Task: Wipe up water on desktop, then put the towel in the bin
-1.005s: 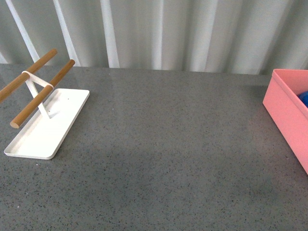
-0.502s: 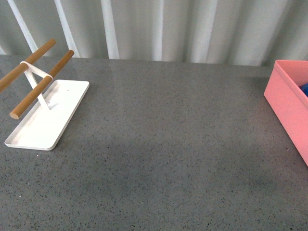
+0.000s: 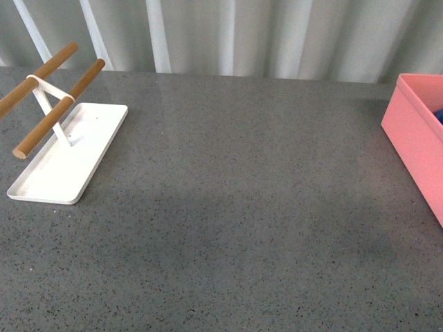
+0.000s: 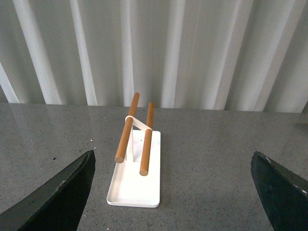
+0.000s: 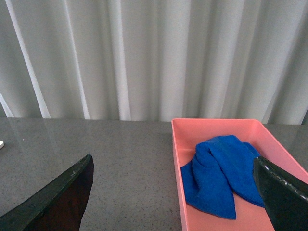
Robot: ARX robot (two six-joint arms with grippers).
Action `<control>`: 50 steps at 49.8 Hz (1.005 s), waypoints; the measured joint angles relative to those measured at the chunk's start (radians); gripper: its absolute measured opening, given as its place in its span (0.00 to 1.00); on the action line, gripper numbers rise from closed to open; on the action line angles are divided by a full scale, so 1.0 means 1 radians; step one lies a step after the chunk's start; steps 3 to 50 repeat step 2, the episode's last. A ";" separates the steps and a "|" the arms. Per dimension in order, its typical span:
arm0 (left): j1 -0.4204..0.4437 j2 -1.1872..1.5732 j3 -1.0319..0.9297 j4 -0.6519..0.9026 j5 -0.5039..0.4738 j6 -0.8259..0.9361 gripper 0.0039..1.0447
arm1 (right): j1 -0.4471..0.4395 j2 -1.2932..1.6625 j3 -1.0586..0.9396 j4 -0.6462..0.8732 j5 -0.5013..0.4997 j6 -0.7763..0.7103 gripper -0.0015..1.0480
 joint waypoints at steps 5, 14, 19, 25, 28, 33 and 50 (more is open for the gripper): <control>0.000 0.000 0.000 0.000 0.000 0.000 0.94 | 0.000 0.000 0.000 0.000 0.000 0.000 0.93; 0.000 0.000 0.000 0.000 0.000 0.000 0.94 | 0.000 0.000 0.000 0.000 0.000 0.000 0.93; 0.000 0.000 0.000 0.000 0.000 0.000 0.94 | 0.000 0.000 0.000 0.000 0.000 0.000 0.93; 0.000 0.000 0.000 0.000 0.000 0.000 0.94 | 0.000 0.000 0.000 0.000 0.000 0.000 0.93; 0.000 0.000 0.000 0.000 0.000 0.000 0.94 | 0.000 0.000 0.000 0.000 0.000 0.000 0.93; 0.000 0.000 0.000 0.000 0.000 0.000 0.94 | 0.000 0.000 0.000 0.000 0.000 0.000 0.93; 0.000 0.000 0.000 0.000 0.000 0.000 0.94 | 0.000 0.000 0.000 0.000 0.000 0.000 0.93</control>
